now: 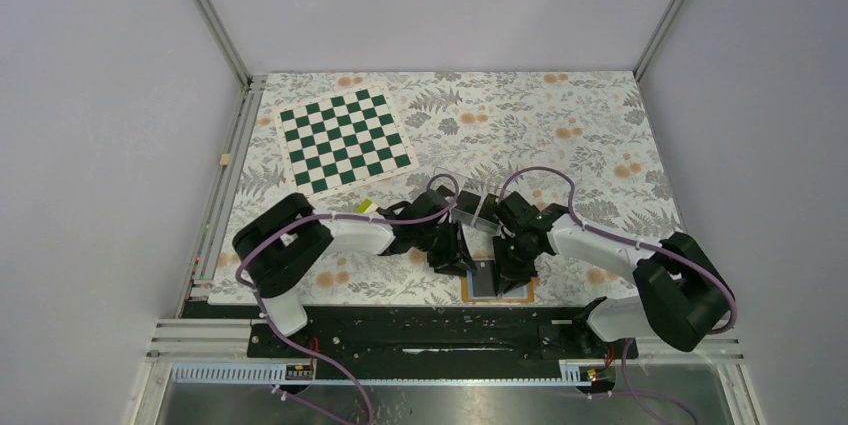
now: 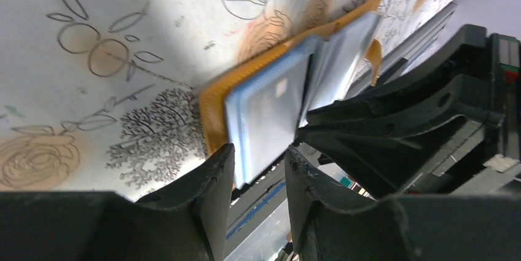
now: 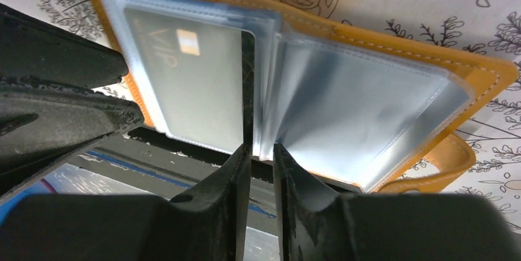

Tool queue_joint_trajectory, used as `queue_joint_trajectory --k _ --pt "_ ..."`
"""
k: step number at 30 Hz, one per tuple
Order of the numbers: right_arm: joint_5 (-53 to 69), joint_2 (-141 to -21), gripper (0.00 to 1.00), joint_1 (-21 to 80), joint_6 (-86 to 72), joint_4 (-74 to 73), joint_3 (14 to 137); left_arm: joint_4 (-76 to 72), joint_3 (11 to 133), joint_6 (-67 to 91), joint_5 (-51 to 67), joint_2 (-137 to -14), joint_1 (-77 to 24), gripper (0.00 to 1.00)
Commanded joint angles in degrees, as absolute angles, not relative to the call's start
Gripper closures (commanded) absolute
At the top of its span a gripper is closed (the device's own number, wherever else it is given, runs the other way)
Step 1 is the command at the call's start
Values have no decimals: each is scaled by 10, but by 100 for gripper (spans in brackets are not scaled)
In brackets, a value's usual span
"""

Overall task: Put the credit cards into the card holder
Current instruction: Insert the credit card into the card holder.

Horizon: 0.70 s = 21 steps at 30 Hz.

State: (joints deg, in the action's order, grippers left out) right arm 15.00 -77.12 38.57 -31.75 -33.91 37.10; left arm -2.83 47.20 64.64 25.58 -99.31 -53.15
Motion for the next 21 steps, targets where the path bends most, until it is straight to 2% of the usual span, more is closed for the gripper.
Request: queue_joint_trajectory --k 1,8,12,18,21 --pt "129 -789 74 383 -318 -331 365 -63 483 650 263 -1012 -533 64" --pt "135 -806 76 382 -317 -320 359 -87 486 653 271 -1034 -535 64" --pt "141 -815 77 382 -317 -312 356 -83 495 653 271 -1032 -537 67" --pt "150 -824 79 382 -318 -304 354 91 537 584 200 -987 -540 62" --pt "152 -829 80 382 -318 -302 354 115 546 574 186 -961 -540 61"
